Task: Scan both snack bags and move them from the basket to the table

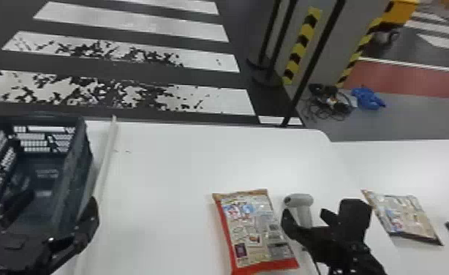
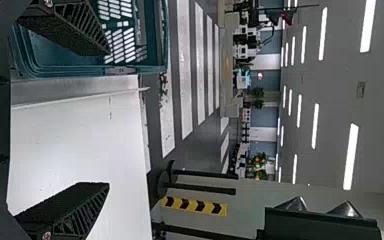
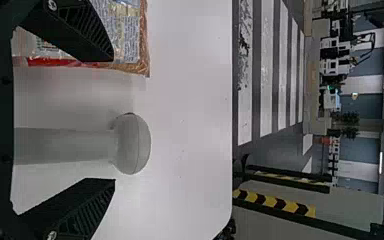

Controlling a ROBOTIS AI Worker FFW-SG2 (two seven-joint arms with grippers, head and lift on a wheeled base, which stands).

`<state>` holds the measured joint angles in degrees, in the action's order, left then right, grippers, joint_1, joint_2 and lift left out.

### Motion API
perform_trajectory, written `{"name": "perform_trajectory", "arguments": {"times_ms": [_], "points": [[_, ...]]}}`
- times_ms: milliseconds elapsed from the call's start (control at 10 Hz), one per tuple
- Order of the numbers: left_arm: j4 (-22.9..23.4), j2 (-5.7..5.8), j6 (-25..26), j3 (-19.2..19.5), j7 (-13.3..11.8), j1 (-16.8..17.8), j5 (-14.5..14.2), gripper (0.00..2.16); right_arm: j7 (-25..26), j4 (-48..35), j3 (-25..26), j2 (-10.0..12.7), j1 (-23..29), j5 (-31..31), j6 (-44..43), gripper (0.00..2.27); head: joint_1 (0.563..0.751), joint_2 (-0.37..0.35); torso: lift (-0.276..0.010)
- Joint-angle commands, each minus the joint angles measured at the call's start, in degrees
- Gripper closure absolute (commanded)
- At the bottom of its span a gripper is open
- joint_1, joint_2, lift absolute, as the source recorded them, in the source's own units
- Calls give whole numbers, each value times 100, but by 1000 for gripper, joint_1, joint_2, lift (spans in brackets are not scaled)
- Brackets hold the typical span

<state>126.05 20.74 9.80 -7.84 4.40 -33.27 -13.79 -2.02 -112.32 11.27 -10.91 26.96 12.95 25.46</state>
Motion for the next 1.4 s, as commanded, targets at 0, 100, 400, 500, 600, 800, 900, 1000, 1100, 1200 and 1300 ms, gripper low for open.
{"name": "perform_trajectory", "arguments": {"times_ms": [0, 100, 400, 500, 600, 800, 900, 1000, 1100, 1200, 1300], "points": [[-37, 0, 0, -16, 0, 40, -1, 53, 0, -387, 7, 10, 266, 252, 210, 53, 695, -237, -98], [-55, 9, 0, -16, 0, 48, -10, 53, -9, -598, 7, 19, 433, 436, 404, 60, 695, -227, -98], [-107, 27, 0, 2, -9, 83, -36, 53, -440, -721, 7, 54, 618, 1008, 650, 76, 695, -186, -98], [-107, 27, 0, 2, -9, 83, -36, 53, -581, -721, -28, 72, 627, 1051, 685, 76, 695, -168, -98], [-107, 44, 0, 2, -9, 83, -45, 53, -748, -703, -2, 89, 565, 1139, 773, 76, 695, -151, -98], [-116, 44, 0, 11, -9, 66, -45, 53, -1266, -624, 412, 98, 293, 1719, 1529, 76, 695, -127, -98], [-125, 35, 0, 2, -9, 66, -45, 53, -1345, -624, 499, 98, 222, 1746, 1564, 76, 695, -122, -98], [-143, 35, -17, 2, -9, 66, -36, 53, -1415, -589, 579, 98, 64, 1763, 1951, 76, 695, -127, -98], [-151, 27, -17, 2, -18, 66, -36, 53, -1512, -457, 666, 98, -112, 1799, 2390, 76, 695, -130, -98], [-151, 18, -17, 2, -18, 66, -36, 53, -1609, -281, 728, 98, -252, 1834, 2601, 76, 695, -132, -98], [-151, 27, -17, 2, -18, 66, -36, 53, -1706, -141, 754, 98, -331, 1816, 2671, 80, 695, -132, -98]]}}
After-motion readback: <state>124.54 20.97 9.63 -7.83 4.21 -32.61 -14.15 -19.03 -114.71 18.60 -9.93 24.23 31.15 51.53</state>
